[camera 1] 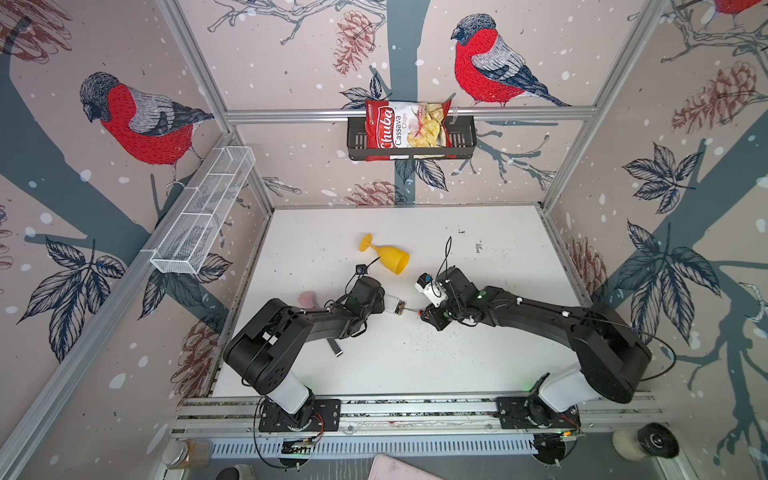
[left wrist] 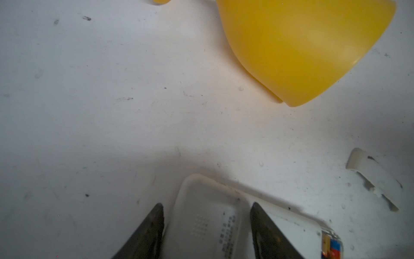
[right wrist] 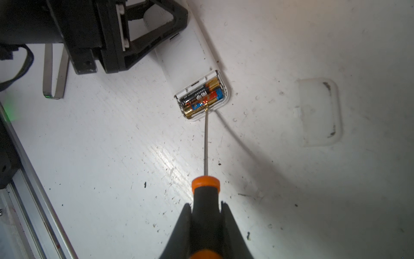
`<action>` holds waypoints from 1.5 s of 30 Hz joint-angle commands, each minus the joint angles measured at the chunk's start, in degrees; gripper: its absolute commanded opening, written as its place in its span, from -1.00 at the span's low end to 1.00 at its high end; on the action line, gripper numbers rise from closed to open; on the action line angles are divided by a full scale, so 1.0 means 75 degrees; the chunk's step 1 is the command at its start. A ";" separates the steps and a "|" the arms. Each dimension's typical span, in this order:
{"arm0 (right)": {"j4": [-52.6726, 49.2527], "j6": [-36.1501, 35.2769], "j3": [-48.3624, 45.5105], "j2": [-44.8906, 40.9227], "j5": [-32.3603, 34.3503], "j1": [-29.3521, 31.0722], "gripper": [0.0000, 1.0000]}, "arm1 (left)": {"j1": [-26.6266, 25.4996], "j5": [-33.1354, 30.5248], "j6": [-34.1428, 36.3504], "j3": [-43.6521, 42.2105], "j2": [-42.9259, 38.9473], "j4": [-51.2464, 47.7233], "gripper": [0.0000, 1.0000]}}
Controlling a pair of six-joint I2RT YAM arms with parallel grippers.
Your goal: Unload the batteries from the remote control
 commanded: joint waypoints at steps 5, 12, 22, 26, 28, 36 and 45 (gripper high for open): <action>0.0101 0.0023 0.0412 0.0269 0.0312 0.0097 -1.00 | 0.0019 0.0222 -0.0061 0.0146 -0.0031 -0.0007 0.20; -0.0746 -0.0122 0.1174 0.0547 0.0744 0.0184 -1.00 | 0.0119 0.0136 -0.0045 0.0283 -0.0048 -0.0088 0.20; -0.1894 -0.0516 0.2472 0.1463 0.0954 0.0508 -1.00 | 0.0276 0.0095 0.0076 0.0511 0.0131 -0.0154 0.19; -0.1836 -0.0545 0.2643 0.1534 0.0875 0.0498 -1.00 | 0.0295 0.0122 0.0067 0.0550 0.0302 -0.0085 0.19; -0.1717 -0.0581 0.2637 0.1508 0.0698 0.0452 -1.00 | 0.0303 0.0122 0.0072 0.0552 0.0369 -0.0055 0.19; -0.0883 -0.0520 0.1963 0.1193 -0.0206 -0.0166 -1.00 | 0.0404 0.0218 0.0066 0.0522 0.0461 0.0011 0.18; -0.0063 -0.0388 0.0990 0.0835 -0.0962 -0.0778 -1.00 | 0.0497 0.0249 0.0091 0.0544 0.0439 0.0005 0.18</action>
